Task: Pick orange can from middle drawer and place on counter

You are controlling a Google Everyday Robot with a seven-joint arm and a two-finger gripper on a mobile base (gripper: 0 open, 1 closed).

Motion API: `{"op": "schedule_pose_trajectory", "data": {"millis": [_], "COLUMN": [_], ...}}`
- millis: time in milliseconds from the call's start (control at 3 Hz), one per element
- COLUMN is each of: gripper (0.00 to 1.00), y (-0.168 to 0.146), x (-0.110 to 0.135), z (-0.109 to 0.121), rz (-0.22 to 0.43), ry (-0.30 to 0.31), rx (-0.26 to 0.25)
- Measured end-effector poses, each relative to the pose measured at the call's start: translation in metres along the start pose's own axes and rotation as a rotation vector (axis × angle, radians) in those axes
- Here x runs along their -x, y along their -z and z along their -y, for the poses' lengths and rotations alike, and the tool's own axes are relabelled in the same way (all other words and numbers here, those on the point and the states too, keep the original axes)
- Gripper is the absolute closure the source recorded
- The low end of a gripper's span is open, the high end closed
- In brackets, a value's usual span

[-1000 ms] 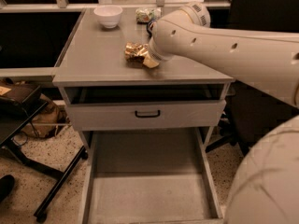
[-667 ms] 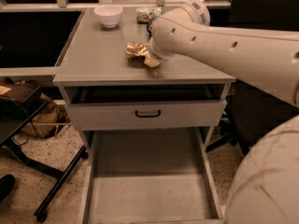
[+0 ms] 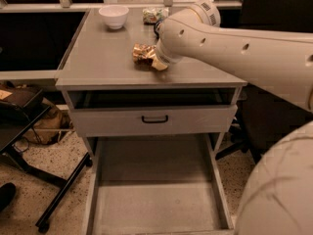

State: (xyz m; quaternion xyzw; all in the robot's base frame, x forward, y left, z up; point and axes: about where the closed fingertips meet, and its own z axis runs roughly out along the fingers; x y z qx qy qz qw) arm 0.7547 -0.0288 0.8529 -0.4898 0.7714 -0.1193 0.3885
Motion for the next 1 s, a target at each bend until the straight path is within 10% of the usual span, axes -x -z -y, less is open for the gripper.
{"op": "schedule_pose_trajectory", "data": {"millis": [667, 1000], "gripper": [0.0, 0.0], "y": [0.0, 0.0], "x": [0.0, 0.0], "z": [0.0, 0.0], "rz": [0.0, 0.0], "ry": [0.0, 0.0], "rx": [0.0, 0.0]}}
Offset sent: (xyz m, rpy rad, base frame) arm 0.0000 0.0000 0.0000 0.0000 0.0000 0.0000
